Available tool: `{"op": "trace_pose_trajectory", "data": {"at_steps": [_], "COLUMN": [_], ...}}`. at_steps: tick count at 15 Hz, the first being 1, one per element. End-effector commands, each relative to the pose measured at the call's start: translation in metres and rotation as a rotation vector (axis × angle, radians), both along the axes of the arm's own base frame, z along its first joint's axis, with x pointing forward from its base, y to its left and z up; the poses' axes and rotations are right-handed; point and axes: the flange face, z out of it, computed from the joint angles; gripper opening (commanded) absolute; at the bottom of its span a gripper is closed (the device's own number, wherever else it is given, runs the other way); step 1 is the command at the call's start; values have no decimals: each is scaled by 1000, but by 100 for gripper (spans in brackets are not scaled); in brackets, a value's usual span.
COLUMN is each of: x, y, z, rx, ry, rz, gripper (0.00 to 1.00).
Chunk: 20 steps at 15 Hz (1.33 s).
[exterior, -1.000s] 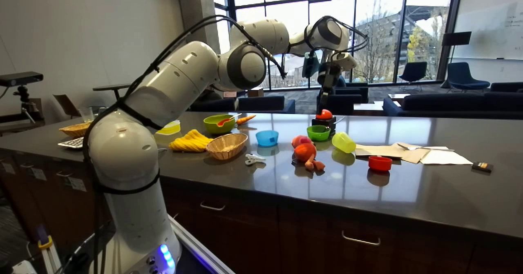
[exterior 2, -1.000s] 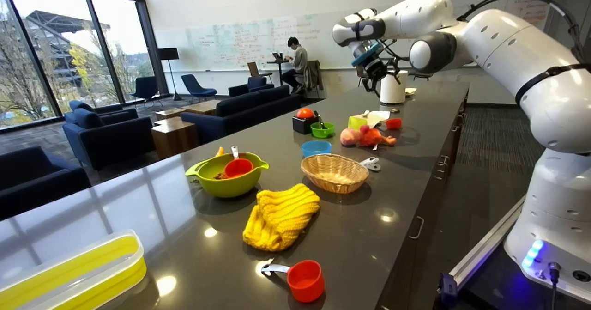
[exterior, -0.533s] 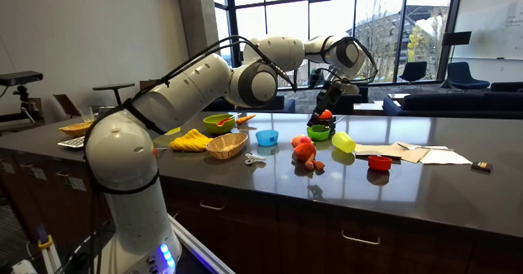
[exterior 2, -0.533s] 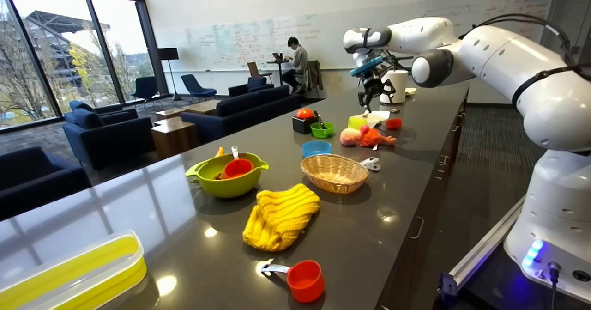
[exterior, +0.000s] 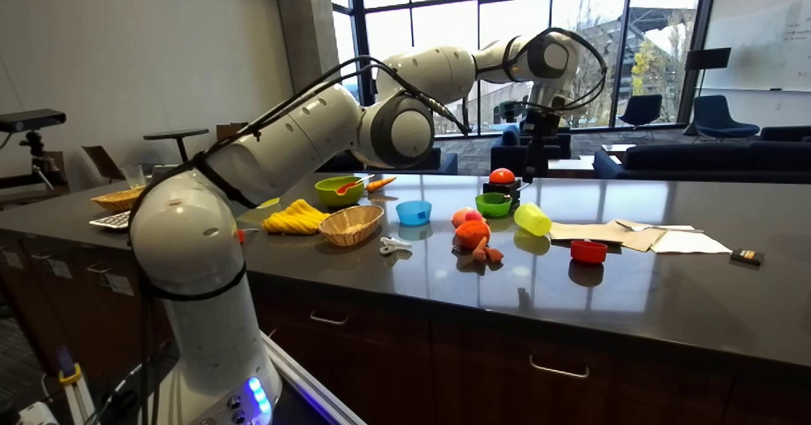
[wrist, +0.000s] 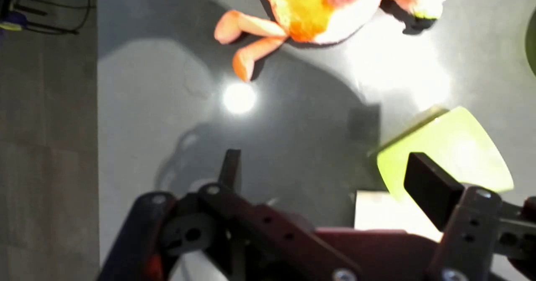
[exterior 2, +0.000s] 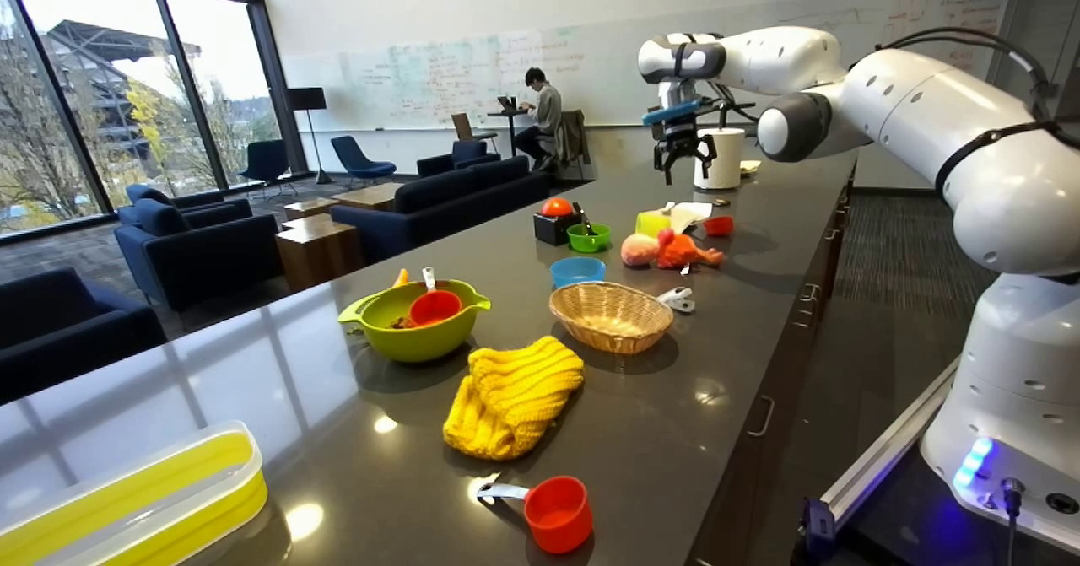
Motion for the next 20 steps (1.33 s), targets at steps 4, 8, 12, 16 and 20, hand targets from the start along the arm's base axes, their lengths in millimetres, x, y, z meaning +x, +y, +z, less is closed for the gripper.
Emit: {"op": "trace_pose_trajectory", "data": {"at_steps": [4,8,12,16,20], "x": [7,13,8,1,0], "y": [5,13,-7,-39,-41], "z": [32,67,122,128,62], "rx": [-90,-223,-365,-464,-470], "ry": [-80,-163,-301,-337,-145], "rz": [-4,-88,-173,-369,-488], "gripper": [100,100,100,100,100]}}
